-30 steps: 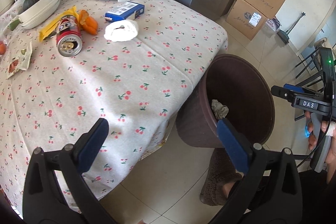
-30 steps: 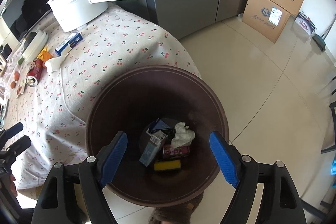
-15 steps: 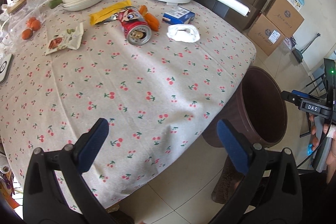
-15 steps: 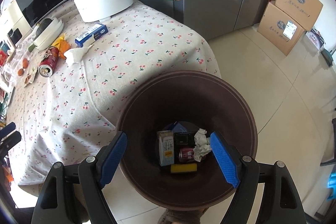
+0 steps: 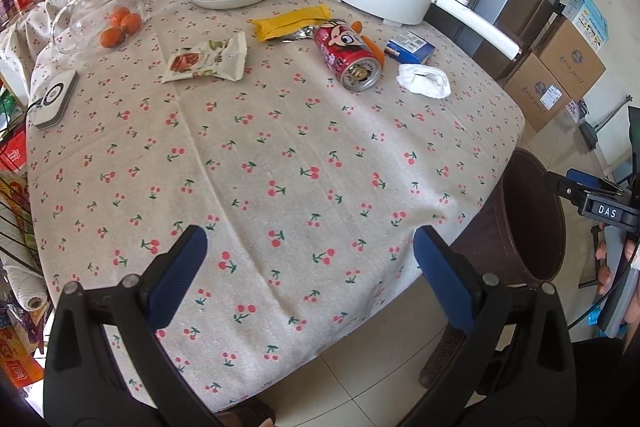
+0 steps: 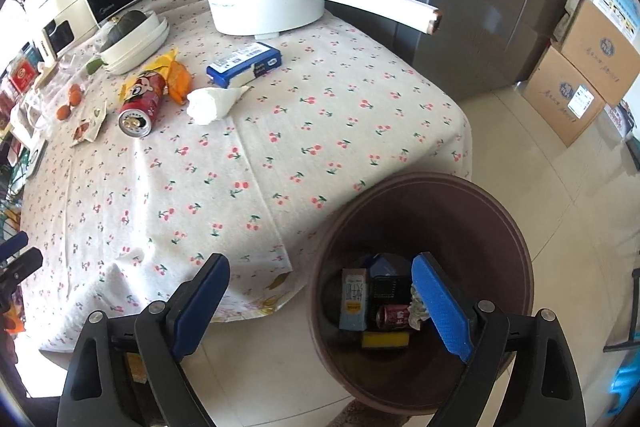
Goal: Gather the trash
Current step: 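Move both tools back over the table toward the white bag and red can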
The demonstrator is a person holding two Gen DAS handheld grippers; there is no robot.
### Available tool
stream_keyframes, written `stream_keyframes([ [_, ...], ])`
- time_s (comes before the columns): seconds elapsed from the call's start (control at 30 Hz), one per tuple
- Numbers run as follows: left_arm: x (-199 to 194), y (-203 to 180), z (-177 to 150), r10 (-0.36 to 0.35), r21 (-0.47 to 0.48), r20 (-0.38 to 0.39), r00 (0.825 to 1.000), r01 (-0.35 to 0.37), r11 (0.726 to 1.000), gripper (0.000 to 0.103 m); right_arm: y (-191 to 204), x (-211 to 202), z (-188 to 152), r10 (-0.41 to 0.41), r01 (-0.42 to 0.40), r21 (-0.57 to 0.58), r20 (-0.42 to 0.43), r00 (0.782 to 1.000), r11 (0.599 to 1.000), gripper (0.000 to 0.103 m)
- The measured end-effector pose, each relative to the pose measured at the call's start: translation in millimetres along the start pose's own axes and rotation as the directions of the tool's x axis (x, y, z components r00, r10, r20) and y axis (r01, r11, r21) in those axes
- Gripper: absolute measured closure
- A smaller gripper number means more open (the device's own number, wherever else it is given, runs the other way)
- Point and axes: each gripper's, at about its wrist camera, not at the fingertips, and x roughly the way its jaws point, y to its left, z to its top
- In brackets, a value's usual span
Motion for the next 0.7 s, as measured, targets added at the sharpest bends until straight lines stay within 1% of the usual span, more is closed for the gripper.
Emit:
stream_keyframes([
  [0.07,-2,8,0,0.006,-0.014,0.003,1.000,-0.006,1.000,0.001,13,1,5,0.012,-0.012,-0.011,0.004,1.000,1.000,0.004],
  [0.27,-1,34,2,0.038,-0.045,-0.001,0.999,-0.038,0.998,0.001,52,14,21,0.041,-0.041,-0.043,0.000,0.999,0.998,0.003],
  [0.4,0,51,6,0.052,-0.080,-0.003,0.999,-0.052,0.995,0.001,74,28,36,0.044,-0.044,-0.075,0.002,0.999,0.996,0.003],
  [0.5,1,62,8,0.056,-0.117,-0.004,0.998,-0.056,0.992,0.001,83,44,52,0.043,-0.042,-0.098,0.004,0.999,0.994,0.003],
  [0.6,6,69,11,0.061,-0.137,-0.010,0.998,-0.062,0.989,0.001,86,60,70,0.029,-0.027,-0.097,0.022,0.999,0.995,0.004],
  [0.7,14,71,13,0.070,-0.138,-0.024,0.997,-0.073,0.988,0.001,86,76,83,0.056,-0.051,-0.087,0.047,0.997,0.995,0.004],
])
